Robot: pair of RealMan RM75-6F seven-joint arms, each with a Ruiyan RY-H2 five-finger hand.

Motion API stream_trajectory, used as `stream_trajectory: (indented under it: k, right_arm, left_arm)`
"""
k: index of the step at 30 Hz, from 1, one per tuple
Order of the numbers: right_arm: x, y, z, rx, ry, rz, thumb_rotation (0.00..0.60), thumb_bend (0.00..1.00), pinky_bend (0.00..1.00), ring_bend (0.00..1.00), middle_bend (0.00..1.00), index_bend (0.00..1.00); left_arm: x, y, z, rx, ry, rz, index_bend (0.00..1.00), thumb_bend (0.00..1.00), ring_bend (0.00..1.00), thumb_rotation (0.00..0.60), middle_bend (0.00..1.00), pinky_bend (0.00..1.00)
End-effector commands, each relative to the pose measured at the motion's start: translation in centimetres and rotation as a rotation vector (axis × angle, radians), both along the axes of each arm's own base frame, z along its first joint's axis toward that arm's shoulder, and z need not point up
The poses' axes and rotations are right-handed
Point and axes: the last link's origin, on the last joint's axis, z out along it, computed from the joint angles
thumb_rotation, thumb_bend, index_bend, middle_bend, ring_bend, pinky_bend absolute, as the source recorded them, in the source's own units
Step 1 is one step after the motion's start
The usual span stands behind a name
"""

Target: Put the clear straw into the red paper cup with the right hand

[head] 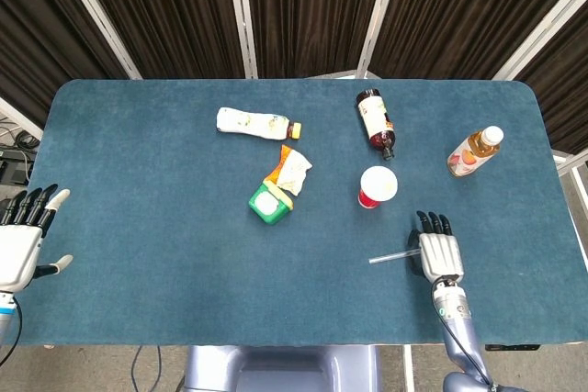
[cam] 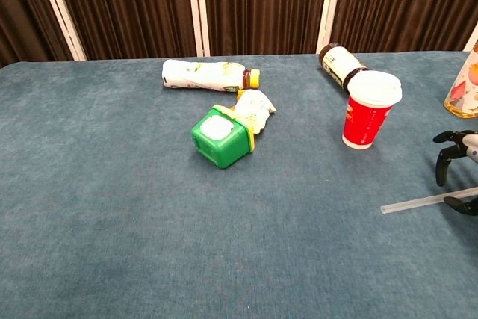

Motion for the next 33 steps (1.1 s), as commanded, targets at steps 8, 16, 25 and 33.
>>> stream_trajectory:
  k: [8,16,25,33]
  right_arm:
    - [0.0,0.1,-0.8,0.012,0.000,-0.003,0.600,0.35,0.00,0.00,0.08,0.49]
    - [0.0,0.2,-1.4,0.021,-0.005,-0.003,0.600,0.35,0.00,0.00,0.08,0.49]
    - [0.7,0.3,-2.0,0.023,-0.034,0.024,0.600,0.36,0.00,0.00,0.08,0.50]
    - [0.8,0.3,-2.3,0.021,-0.040,0.038,0.600,0.37,0.00,0.00,0.13,0.58]
  left_arm:
    - [0.0,0.0,0.0,0.000,0.000,0.001,0.00,0.05,0.00,0.600,0.00,0.00]
    - [0.0,0.0,0.0,0.000,-0.001,0.001,0.00,0.05,0.00,0.600,0.00,0.00]
    - [-0.1,-0.1,0.0,0.003,-0.002,0.004,0.00,0.05,0.00,0.600,0.00,0.00]
    - [-0.1,-0.3,0.0,0.007,-0.003,0.007,0.00,0.05,0.00,0.600,0.00,0.00]
